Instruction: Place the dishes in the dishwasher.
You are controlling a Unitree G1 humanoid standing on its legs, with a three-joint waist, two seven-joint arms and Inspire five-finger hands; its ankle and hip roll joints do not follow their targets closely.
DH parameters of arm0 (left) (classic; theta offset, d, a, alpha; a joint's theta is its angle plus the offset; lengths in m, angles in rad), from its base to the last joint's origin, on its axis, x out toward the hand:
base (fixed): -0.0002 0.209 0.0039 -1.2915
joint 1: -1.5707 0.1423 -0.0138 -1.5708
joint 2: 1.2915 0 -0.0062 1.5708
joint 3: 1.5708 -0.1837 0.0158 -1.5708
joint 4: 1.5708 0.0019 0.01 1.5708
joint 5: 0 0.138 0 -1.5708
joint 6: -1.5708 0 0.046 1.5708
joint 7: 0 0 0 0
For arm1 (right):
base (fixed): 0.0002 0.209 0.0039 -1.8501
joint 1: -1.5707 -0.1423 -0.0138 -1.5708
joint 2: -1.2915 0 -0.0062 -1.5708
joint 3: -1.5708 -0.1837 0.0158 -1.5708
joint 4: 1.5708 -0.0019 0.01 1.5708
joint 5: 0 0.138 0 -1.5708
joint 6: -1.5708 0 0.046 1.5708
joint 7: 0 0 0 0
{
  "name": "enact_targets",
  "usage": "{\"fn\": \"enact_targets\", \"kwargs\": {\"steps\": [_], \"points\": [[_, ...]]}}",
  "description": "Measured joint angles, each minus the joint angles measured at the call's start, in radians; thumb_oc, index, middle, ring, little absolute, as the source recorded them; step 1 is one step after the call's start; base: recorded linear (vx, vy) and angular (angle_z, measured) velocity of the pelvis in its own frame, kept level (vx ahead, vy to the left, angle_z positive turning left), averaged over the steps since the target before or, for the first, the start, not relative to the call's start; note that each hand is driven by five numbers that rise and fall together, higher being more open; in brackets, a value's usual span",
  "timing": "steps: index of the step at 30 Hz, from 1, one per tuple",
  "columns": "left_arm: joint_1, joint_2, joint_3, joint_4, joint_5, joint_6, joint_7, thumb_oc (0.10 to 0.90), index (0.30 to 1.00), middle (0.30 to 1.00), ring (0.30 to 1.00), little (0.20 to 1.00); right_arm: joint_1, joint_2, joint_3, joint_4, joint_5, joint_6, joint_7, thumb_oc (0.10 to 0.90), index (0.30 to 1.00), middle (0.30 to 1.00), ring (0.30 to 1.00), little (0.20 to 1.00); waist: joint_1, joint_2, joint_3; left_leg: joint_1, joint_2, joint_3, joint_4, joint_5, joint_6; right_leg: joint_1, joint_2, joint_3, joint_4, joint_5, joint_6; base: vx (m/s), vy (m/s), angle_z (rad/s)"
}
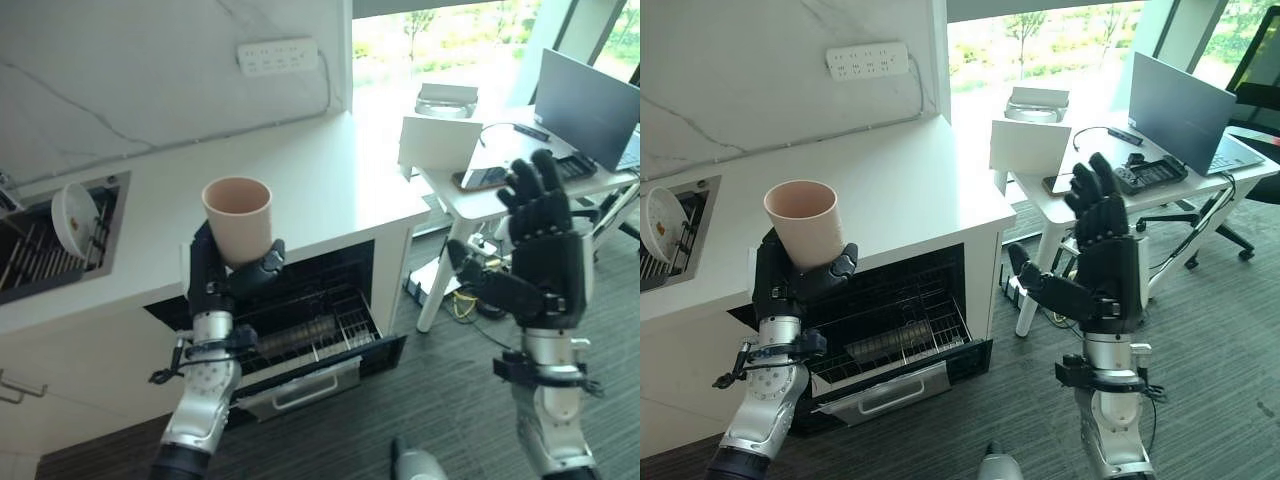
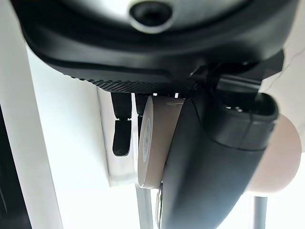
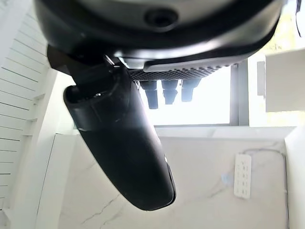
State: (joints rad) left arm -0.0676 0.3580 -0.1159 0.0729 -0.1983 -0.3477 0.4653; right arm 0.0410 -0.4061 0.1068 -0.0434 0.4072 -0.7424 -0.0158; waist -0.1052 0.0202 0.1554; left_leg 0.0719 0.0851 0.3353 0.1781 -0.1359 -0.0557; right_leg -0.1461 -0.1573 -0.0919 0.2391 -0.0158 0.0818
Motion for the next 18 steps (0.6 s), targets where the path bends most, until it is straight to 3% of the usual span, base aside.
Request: {"fn": "enact_targets", "kwargs": {"steps": [3, 7, 11, 14, 18], "points": [[0.002, -0.028, -0.002, 0.023, 0.116, 0.0, 0.115, 0.4, 0.3, 0.3, 0.3, 0.3, -0.003, -0.009, 0.058, 0.0, 0.01, 0.041, 0.083, 0.8, 0.9, 0.9, 0.9, 0.9, 0.035, 0.002, 0.002, -0.002, 0.001, -0.019, -0.005, 0.003, 0.0, 0.008, -0.002, -0.012, 0.004, -0.001, -0.004, -0.01, -0.087, 0.17], [0.012, -0.026, -0.036, 0.01, 0.294, -0.007, 0.233, 0.4, 0.3, 0.3, 0.3, 0.3, -0.071, -0.046, 0.173, 0.006, 0.05, 0.096, 0.091, 0.8, 0.9, 0.9, 0.9, 0.9, 0.082, 0.0, 0.005, -0.01, 0.0, -0.057, -0.004, 0.006, -0.002, 0.02, -0.011, -0.049, 0.008, -0.012, -0.006, 0.0, -0.066, 0.29], [-0.016, -0.018, -0.098, 0.047, 0.374, -0.009, 0.334, 0.4, 0.3, 0.3, 0.3, 0.3, -0.156, -0.05, 0.28, 0.012, 0.083, 0.126, 0.097, 0.8, 0.9, 0.9, 0.9, 0.9, 0.116, -0.003, 0.008, -0.017, -0.002, -0.104, -0.005, 0.01, -0.003, 0.043, -0.023, -0.093, 0.018, -0.026, -0.005, 0.04, -0.039, 0.35], [-0.035, -0.019, -0.108, 0.057, 0.404, -0.009, 0.402, 0.4, 0.3, 0.3, 0.3, 0.3, -0.173, -0.043, 0.284, 0.009, 0.085, 0.138, 0.073, 0.8, 0.9, 0.9, 0.9, 0.9, 0.12, -0.007, 0.01, -0.019, -0.007, -0.125, -0.005, 0.01, -0.002, 0.05, -0.032, -0.111, 0.028, -0.039, -0.002, 0.05, -0.046, 0.27], [-0.039, -0.021, -0.116, 0.057, 0.501, -0.008, 0.434, 0.4, 0.3, 0.3, 0.3, 0.3, -0.219, -0.018, 0.293, 0.012, 0.167, 0.215, 0.044, 0.8, 0.9, 0.9, 0.9, 0.9, 0.158, -0.007, 0.012, -0.038, -0.006, -0.175, -0.004, 0.011, -0.003, 0.055, -0.039, -0.157, 0.052, -0.068, -0.007, 0.05, -0.05, 0.32]]}}
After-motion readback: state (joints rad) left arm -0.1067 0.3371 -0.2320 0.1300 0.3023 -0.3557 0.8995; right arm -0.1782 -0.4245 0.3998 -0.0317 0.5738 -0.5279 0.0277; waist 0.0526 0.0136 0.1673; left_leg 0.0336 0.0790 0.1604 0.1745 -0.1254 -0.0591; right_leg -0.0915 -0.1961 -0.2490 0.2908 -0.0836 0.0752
